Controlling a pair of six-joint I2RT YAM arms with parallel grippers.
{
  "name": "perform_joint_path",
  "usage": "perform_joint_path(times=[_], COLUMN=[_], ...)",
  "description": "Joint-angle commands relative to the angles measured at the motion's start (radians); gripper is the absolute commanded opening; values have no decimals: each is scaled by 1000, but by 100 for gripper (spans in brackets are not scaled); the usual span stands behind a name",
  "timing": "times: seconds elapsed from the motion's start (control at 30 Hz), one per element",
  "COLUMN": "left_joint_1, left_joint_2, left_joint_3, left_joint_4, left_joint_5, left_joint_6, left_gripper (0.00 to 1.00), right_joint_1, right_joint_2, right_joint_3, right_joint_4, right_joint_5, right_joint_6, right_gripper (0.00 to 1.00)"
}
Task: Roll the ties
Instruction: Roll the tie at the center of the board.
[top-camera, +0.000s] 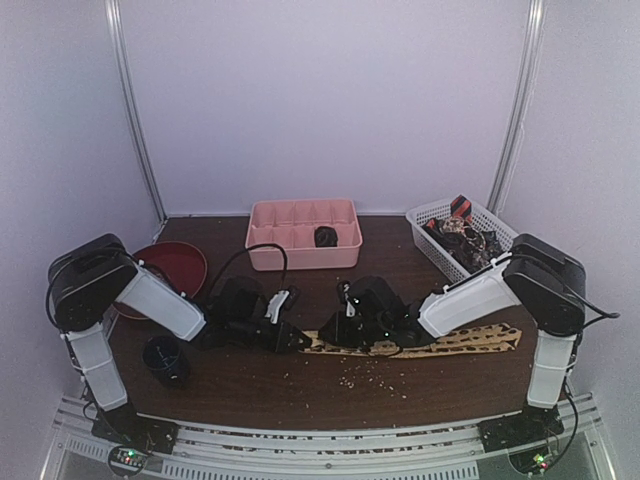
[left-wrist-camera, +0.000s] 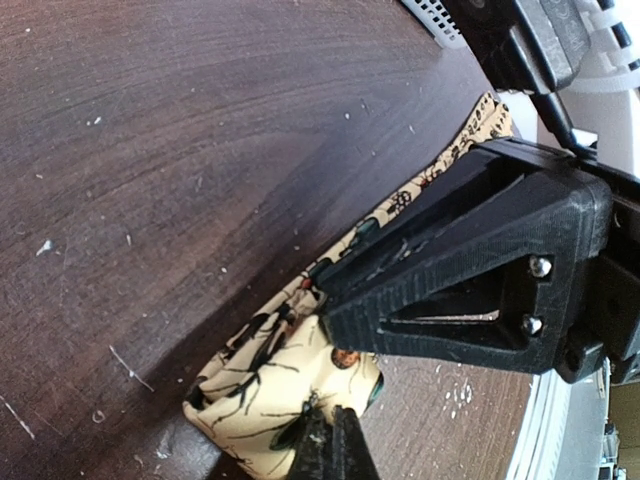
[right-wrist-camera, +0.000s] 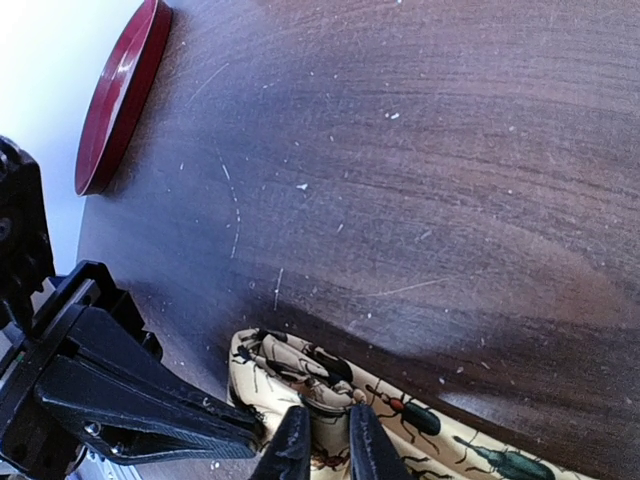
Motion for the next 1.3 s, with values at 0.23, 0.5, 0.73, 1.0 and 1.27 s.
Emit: perform_joint_path(times=[0.23,0.5,0.73,1.0,1.27], left_joint_1=[-4,-4,-6,-5,-5], left_joint_2=[-147,-111,-48,-22,-23], left_joint_3=[0,-9,-10,-29,-42], left_joint_4=[-197,-259,-176,-57,9], left_joint_5=[-234,-295,-213,-110,-64], left_joint_6=[-9,-15,-34,-76,-116], left_gripper=[0,0,0,0,0], right_joint_1=[11,12,14,14,14], right_joint_2=[5,-2,-12,-15,-28], right_joint_3=[-19,-26,-25,-33,-52], right_joint_4=[-28,-14,-18,-14,-7], right_joint_5=[12,10,14,16,21], right_joint_6=[-17,-21,-35,-36,-39], right_gripper=[15,15,16,16,16])
